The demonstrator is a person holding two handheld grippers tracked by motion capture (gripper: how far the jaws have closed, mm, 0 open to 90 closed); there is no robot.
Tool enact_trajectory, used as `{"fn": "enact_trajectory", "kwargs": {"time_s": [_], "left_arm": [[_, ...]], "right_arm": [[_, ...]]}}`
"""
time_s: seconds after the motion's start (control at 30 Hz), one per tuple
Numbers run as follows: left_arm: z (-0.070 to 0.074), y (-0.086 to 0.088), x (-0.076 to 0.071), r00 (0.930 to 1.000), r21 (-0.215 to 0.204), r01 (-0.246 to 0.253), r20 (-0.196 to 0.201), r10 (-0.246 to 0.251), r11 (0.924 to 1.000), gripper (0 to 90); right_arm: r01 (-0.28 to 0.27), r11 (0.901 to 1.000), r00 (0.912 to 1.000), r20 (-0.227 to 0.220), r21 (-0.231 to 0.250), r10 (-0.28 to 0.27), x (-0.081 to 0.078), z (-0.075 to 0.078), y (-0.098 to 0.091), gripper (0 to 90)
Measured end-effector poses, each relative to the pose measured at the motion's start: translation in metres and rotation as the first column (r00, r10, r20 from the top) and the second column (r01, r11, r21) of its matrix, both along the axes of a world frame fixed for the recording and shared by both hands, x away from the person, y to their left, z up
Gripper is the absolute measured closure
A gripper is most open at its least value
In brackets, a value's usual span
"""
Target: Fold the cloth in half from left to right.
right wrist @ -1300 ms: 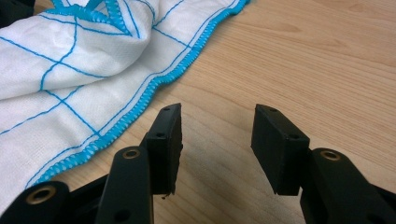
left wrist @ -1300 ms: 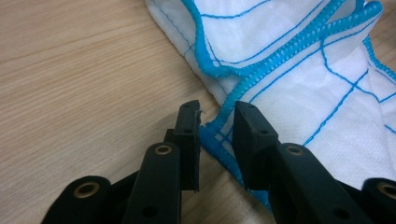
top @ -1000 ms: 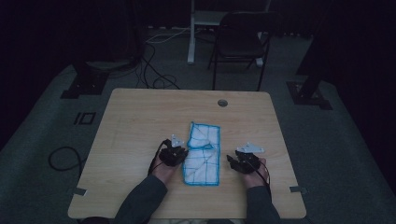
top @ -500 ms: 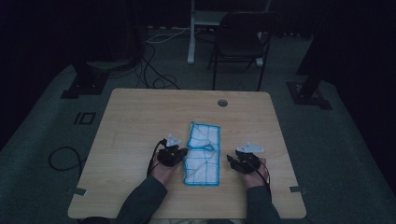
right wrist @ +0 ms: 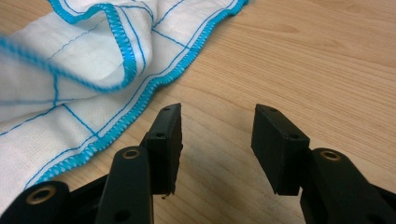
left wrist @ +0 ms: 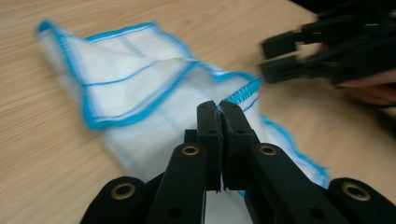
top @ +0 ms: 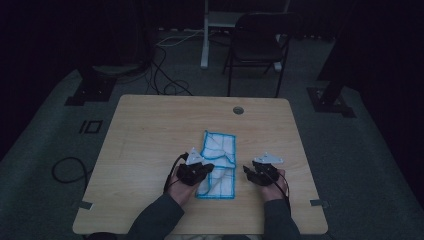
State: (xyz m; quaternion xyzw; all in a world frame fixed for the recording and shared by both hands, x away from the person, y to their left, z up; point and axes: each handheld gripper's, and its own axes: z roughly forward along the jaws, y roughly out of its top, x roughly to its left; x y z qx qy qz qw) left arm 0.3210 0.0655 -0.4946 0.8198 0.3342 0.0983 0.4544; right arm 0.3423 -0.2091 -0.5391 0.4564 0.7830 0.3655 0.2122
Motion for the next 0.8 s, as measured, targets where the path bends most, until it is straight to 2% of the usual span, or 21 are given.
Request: {"fn": "enact_trajectory", "kwargs": {"time_s": [0.17,0.23,0.3,0.43,0.6,0.7,0.73,0.77,0.8], "left_arm": [[-0.001,-0.019,-0.021,0.9954,0.017,0.095,0.009,-0.095,0.9953,86.5],[-0.001,-0.021,-0.027,0.9919,0.031,0.123,0.026,-0.124,0.9919,78.2],[-0.002,-0.018,-0.031,0.9913,0.024,0.129,0.022,-0.13,0.9913,75.0],[-0.006,-0.006,-0.033,0.9945,0.019,0.104,0.009,-0.104,0.9944,71.4],[-0.019,0.009,-0.033,0.9991,0.069,0.042,-0.008,-0.041,0.9967,71.2],[-0.028,0.015,-0.033,0.9997,0.091,0.019,-0.02,-0.017,0.9957,69.7],[-0.028,0.015,-0.033,0.9997,0.091,0.019,-0.02,-0.017,0.9957,68.7],[-0.034,0.019,-0.032,0.9994,0.093,0.009,-0.035,-0.006,0.9956,68.1],[-0.036,0.02,-0.032,0.9993,0.094,0.005,-0.037,-0.002,0.9955,67.8]], "right_arm": [[-0.001,1.0,1.0,0.001,0.0,0.001,0.0,0.0,0.0,53.1],[0.001,1.0,1.0,0.0,0.003,-0.001,0.0,0.0,0.0,53.1],[0.001,1.0,1.0,0.002,0.009,-0.001,0.0,0.001,-0.001,53.1],[0.0,0.9998,1.0,0.003,0.021,0.0,0.0,0.001,-0.001,53.1],[-0.008,0.9995,0.9999,0.008,0.031,0.007,0.0,0.002,0.002,53.3],[-0.028,0.9952,0.9996,0.008,0.094,0.027,0.0,0.004,0.003,53.4],[-0.028,0.9952,0.9996,0.008,0.094,0.027,0.0,0.004,0.003,53.4],[-0.039,0.992,0.9992,0.01,0.12,0.038,0.001,0.005,0.005,53.5],[-0.05,0.9923,0.9987,0.013,0.113,0.049,0.001,0.005,0.007,53.5]]}}
